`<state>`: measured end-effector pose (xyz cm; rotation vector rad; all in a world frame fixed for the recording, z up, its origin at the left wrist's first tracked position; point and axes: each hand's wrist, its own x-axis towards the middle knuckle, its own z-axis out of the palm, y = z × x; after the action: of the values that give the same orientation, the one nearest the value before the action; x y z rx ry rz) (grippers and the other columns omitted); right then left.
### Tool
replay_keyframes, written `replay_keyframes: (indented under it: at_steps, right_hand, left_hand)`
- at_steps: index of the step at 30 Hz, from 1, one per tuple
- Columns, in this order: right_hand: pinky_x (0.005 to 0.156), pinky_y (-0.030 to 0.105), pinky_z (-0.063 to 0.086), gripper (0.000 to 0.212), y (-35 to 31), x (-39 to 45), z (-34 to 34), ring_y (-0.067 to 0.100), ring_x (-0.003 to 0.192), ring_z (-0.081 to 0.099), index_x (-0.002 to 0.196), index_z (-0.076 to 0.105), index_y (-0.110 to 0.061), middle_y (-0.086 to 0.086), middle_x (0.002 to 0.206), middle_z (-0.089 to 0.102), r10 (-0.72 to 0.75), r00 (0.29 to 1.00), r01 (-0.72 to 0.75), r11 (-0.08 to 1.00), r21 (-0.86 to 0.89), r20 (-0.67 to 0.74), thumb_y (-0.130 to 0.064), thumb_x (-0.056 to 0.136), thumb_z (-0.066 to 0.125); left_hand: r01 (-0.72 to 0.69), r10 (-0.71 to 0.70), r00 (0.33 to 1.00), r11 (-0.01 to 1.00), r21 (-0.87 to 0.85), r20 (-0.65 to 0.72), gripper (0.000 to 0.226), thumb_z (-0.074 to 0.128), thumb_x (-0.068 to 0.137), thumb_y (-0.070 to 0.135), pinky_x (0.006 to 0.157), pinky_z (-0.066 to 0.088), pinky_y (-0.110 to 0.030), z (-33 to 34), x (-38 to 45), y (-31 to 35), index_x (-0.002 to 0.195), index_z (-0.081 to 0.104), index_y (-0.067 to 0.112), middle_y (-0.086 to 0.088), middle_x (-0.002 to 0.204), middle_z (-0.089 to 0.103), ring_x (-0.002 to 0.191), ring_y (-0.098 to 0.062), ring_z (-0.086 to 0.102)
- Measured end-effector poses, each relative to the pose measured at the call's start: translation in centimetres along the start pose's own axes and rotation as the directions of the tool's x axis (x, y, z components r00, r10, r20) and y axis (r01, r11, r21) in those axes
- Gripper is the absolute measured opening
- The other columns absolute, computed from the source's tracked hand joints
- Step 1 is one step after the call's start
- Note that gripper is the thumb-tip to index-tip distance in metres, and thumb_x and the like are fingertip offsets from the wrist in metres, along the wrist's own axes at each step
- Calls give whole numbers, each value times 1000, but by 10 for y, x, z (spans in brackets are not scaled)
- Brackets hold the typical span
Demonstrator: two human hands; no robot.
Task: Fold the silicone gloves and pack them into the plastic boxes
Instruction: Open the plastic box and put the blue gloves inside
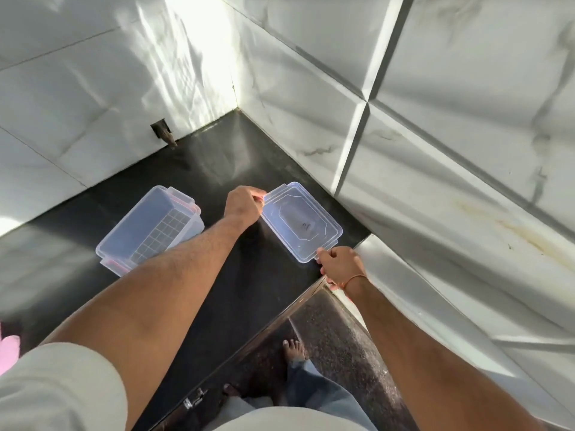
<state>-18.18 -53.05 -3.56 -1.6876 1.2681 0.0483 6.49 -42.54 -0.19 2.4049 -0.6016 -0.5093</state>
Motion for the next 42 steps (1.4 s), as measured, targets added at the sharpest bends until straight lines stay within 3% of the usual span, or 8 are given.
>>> replay_keyframes:
  at_steps: [4,9,14,18,22,29,34,42]
  right_hand:
    - [65,39,66,53,0,5,1,26,59,73,74,76,-7,12,66,75,-39,999,35,987,-155,-21,-47,103,57]
    - [49,17,38,62,-3,-7,8,13,51,61,63,59,-13,-4,52,60,-83,986,48,972,-230,-144,-63,99,52]
    - [77,44,63,50,-29,-28,44,25,74,69,75,65,-19,-4,66,67,-279,959,271,955,-116,-53,-60,103,55]
    - [64,45,69,31,-67,-52,82,21,71,76,98,69,-29,-10,79,75,-350,931,346,937,52,108,-58,102,60]
    - [62,45,69,26,-103,-74,122,18,68,75,106,67,-32,-5,87,77,-328,918,306,944,127,224,-57,100,62]
    - [76,45,70,48,-148,-101,174,20,96,76,147,50,-33,-4,114,74,-256,857,285,958,2,448,-56,106,53]
    - [79,45,68,64,-165,-110,198,29,115,73,164,28,-35,-1,141,65,-206,846,253,967,-31,492,-56,108,52]
    - [93,51,61,37,-158,-78,182,33,103,73,146,50,-37,3,123,75,-436,833,519,829,-208,342,-42,111,38]
  left_hand:
    - [26,-26,1000,1000,-13,6,32,64,106,10,114,53,-32,6,1,-8,135,78,10,-11,131,79,122,-25,75]
    - [-133,135,991,986,96,-18,43,65,106,17,119,49,-39,2,-9,-9,148,67,7,-12,145,72,134,-29,67]
    - [-326,348,936,911,252,-48,37,66,103,16,110,55,-45,-35,-21,-12,139,73,14,-3,139,74,131,-29,64]
    - [-333,401,902,881,335,-159,33,62,102,10,105,56,-51,-86,-35,-41,131,77,16,-4,129,79,125,-32,67]
    - [-94,197,922,949,299,-334,47,54,104,12,118,41,-50,-126,-52,-90,150,61,15,-6,147,66,139,-32,57]
    - [330,-252,924,905,267,-289,61,44,112,30,122,35,-59,-163,-86,-171,168,31,11,-14,168,45,154,-39,41]
    - [325,-271,929,923,205,-252,44,41,113,30,105,54,-52,-170,-103,-190,153,54,14,-15,144,68,130,-39,66]
    - [257,-254,945,966,-11,-208,43,43,111,24,91,53,-40,-134,-145,-176,153,50,22,-8,131,75,108,-29,69]
